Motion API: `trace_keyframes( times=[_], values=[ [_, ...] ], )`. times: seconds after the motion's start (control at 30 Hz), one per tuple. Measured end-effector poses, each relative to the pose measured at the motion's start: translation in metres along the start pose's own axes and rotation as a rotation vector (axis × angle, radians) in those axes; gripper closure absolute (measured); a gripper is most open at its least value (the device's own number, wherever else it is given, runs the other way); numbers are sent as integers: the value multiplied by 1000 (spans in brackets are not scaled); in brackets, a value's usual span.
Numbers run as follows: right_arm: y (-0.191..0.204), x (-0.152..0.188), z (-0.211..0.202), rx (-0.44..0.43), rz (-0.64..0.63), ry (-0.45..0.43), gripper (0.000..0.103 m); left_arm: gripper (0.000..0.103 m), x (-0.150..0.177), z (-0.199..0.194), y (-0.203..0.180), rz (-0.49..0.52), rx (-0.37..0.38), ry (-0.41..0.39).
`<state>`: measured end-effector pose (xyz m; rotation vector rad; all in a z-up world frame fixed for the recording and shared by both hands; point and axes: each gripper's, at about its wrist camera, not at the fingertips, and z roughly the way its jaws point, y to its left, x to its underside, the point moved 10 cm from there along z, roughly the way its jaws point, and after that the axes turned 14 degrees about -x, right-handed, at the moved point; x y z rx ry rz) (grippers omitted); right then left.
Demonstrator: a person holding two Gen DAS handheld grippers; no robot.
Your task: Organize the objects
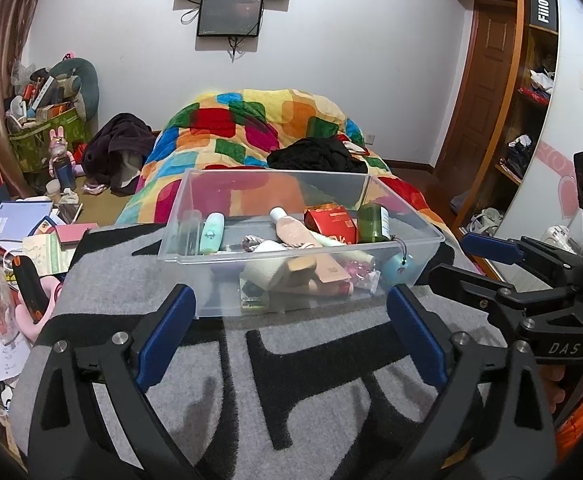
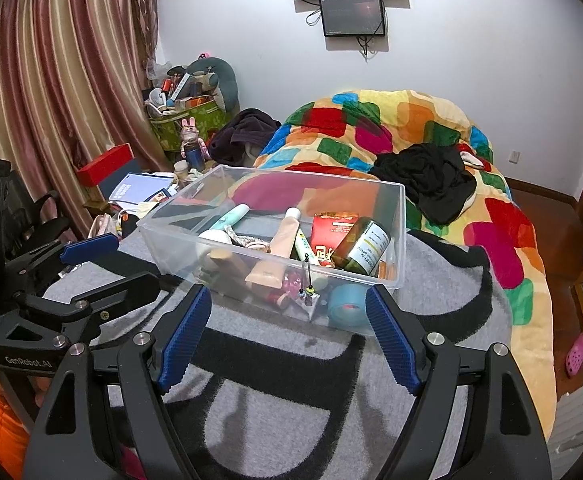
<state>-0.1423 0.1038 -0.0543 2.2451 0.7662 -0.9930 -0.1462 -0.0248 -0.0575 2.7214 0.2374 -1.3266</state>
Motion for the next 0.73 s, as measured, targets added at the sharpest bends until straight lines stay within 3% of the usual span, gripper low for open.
trace_keyframes(
  times=[0.37, 0.73],
  values=[
    [1, 1, 1, -5, 4, 4, 25, 5, 4, 3, -4, 10, 7, 28],
    [2, 1, 1, -6, 8, 5, 23, 4, -1, -8, -8, 41, -10, -23]
  ],
)
